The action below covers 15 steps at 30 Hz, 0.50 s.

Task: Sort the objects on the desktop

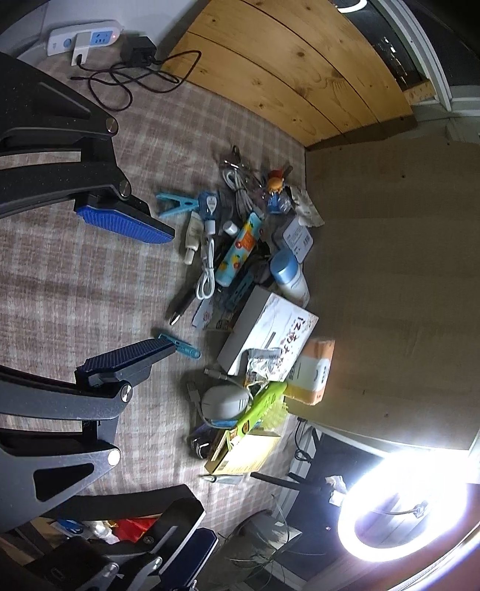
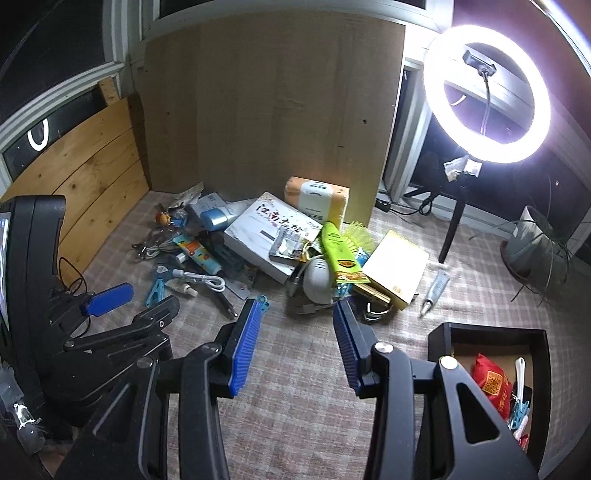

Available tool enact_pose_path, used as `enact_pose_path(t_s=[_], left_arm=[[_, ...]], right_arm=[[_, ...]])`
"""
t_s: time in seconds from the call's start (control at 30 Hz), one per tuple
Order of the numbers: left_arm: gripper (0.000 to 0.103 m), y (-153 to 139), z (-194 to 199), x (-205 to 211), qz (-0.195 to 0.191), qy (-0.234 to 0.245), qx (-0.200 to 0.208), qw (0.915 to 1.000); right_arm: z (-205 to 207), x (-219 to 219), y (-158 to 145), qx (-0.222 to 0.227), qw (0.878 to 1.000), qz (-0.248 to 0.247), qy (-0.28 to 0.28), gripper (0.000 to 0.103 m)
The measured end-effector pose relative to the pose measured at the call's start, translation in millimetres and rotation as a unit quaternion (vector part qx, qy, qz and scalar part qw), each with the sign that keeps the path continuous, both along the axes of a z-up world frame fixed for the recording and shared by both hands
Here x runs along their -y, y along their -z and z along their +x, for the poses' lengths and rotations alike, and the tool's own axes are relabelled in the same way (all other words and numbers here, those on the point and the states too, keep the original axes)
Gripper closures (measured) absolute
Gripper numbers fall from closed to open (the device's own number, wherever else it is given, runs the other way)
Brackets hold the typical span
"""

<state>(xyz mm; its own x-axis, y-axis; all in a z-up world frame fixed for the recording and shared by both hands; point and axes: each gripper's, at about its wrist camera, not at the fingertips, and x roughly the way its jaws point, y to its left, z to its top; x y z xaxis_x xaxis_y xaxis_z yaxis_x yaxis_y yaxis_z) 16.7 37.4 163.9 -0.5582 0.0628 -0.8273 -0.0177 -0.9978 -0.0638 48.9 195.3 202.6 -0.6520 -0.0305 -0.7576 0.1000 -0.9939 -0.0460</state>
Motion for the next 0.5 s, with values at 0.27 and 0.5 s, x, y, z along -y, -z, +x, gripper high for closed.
enact_pose_path(t_s=[0.27,0.5], left_arm=[[0.051,1,5,13,-0.009,-0.013,-0.002,0.9999],[0.051,2,7,24,-0.012,-0.021,0.000,0.9997]], right_arm=[[0,17,3,-0.001,1.000,0.004,-0.012,0.062],[0,30,8,0.003,1.000,0.002,-0.022,0.062]])
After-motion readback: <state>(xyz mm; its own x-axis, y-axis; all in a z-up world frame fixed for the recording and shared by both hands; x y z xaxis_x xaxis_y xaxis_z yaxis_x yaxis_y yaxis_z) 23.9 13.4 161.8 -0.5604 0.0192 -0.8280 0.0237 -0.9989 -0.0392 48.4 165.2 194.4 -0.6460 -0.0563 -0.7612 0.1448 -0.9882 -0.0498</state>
